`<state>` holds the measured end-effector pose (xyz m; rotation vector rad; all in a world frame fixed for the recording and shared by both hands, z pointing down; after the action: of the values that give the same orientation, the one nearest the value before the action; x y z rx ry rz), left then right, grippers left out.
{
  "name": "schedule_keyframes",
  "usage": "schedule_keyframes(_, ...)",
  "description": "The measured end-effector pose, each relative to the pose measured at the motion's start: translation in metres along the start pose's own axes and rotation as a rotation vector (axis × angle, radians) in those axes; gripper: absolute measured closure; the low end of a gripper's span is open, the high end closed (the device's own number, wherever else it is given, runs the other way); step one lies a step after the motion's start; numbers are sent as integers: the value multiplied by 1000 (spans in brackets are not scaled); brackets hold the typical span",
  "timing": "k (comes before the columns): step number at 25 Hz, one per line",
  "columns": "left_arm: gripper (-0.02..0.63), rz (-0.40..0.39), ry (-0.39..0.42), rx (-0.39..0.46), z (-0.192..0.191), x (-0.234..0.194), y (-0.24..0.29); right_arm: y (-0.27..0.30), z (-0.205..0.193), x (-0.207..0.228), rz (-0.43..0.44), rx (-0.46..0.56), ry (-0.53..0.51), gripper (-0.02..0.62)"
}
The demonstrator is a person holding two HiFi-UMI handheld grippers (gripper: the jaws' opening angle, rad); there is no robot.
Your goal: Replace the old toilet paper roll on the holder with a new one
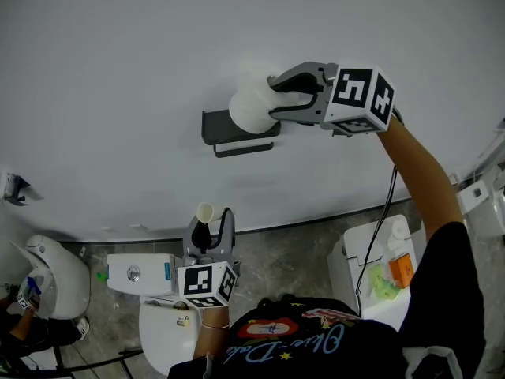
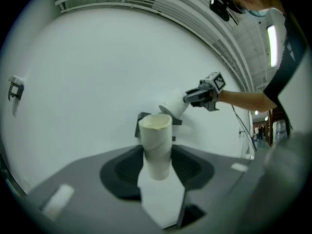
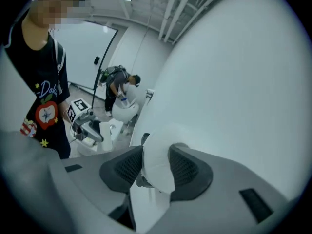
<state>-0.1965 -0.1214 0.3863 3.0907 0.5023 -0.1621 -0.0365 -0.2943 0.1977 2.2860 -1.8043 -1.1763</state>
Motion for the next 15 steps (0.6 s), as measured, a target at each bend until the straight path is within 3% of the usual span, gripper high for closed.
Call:
schedule_keyframes(4, 428, -29, 8, -2, 1, 11, 0, -14, -14, 2, -60, 88, 162, 419)
schedule_keyframes(12, 428, -53, 23, -11, 1, 24, -5, -29, -21, -5, -96, 132, 232, 420)
schedule_keyframes(15, 428, -49, 26, -14, 1, 25, -7, -33, -24, -4, -98, 174, 304, 420)
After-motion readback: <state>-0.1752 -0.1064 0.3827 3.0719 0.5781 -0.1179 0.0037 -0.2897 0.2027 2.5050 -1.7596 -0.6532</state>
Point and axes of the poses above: the fingertips, and each gripper's own axes: y forward along the fingers, x to its right, z out of its top, the point moved 6 cm from there along -y, backward along the fingers, and after that the axes turned 8 degrees about -z, right-handed, at the moved point
